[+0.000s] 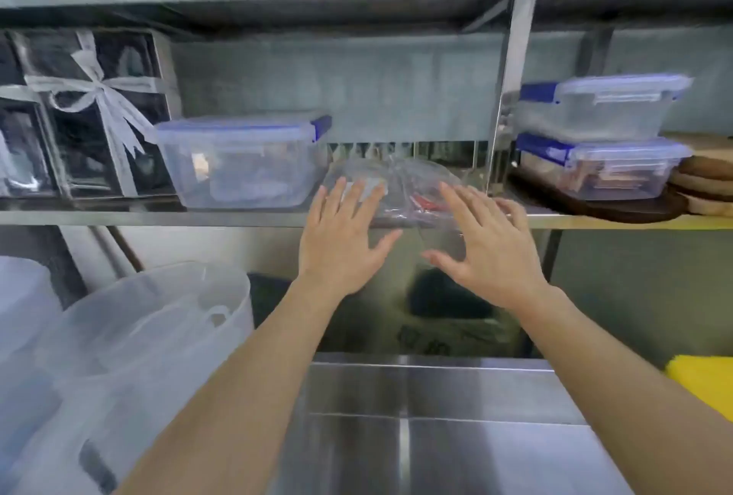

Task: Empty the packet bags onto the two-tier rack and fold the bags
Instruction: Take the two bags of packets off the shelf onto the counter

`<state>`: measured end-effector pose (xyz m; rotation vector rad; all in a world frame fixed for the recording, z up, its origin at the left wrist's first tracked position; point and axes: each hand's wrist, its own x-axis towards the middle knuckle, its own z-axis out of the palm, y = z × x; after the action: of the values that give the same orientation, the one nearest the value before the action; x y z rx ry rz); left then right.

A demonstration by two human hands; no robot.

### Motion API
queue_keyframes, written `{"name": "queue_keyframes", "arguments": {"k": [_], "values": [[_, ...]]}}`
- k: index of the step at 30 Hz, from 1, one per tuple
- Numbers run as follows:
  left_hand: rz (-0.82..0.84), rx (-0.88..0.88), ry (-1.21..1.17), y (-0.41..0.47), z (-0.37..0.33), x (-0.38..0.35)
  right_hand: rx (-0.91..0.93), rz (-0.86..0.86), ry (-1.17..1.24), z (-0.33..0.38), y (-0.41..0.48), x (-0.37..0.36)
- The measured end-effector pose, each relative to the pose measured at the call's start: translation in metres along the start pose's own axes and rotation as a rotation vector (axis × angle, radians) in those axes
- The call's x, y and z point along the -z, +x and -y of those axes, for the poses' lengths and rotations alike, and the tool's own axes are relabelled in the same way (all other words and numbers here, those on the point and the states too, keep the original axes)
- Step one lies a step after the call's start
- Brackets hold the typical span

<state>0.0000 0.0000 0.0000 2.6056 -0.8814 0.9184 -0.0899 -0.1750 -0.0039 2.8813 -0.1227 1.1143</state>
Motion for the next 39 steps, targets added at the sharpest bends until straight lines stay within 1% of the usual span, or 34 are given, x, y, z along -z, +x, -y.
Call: {"name": "queue_keyframes", "arguments": {"k": [1, 3, 6, 9, 11, 13, 16, 21, 24, 29, 33, 37, 39], "values": [[0.019, -0.005, 0.04, 0.0, 0.0, -0.006, 0.024, 0.006, -0.011, -0.001, -0.001, -0.005], [-0.003, -0.023, 0.127, -0.001, 0.003, -0.023, 0.087, -0.041, -0.034, -0.005, -0.005, -0.017], [-0.113, -0.01, 0.201, -0.007, 0.005, -0.04, 0.12, -0.07, -0.091, -0.01, -0.011, -0.03], [-0.244, 0.041, 0.304, -0.003, 0.004, -0.045, 0.098, -0.132, -0.194, -0.019, -0.007, -0.035], [-0.281, 0.041, 0.361, 0.001, 0.002, -0.044, 0.095, -0.175, -0.227, -0.024, -0.003, -0.037], [-0.302, 0.034, 0.398, 0.006, 0.001, -0.04, 0.11, -0.265, -0.256, -0.026, 0.0, -0.038], [-0.309, 0.026, 0.377, 0.014, 0.002, -0.032, 0.138, -0.393, -0.277, -0.026, 0.004, -0.038], [-0.401, -0.101, 0.354, 0.019, 0.007, -0.016, 0.131, -0.337, -0.31, -0.024, 0.013, -0.033], [-0.398, -0.148, 0.369, 0.023, 0.013, -0.003, 0.128, -0.309, -0.295, -0.02, 0.015, -0.02], [-0.384, -0.169, 0.371, 0.021, 0.018, 0.036, 0.145, -0.271, -0.278, -0.009, 0.018, 0.029], [-0.365, -0.131, 0.249, 0.017, 0.013, 0.088, 0.139, -0.266, -0.19, -0.006, 0.014, 0.07], [-0.331, -0.139, 0.096, 0.005, 0.0, 0.148, 0.069, -0.301, -0.109, -0.001, 0.006, 0.122], [-0.301, -0.145, 0.064, -0.008, -0.007, 0.175, 0.038, -0.281, -0.095, 0.003, -0.003, 0.151]]}}
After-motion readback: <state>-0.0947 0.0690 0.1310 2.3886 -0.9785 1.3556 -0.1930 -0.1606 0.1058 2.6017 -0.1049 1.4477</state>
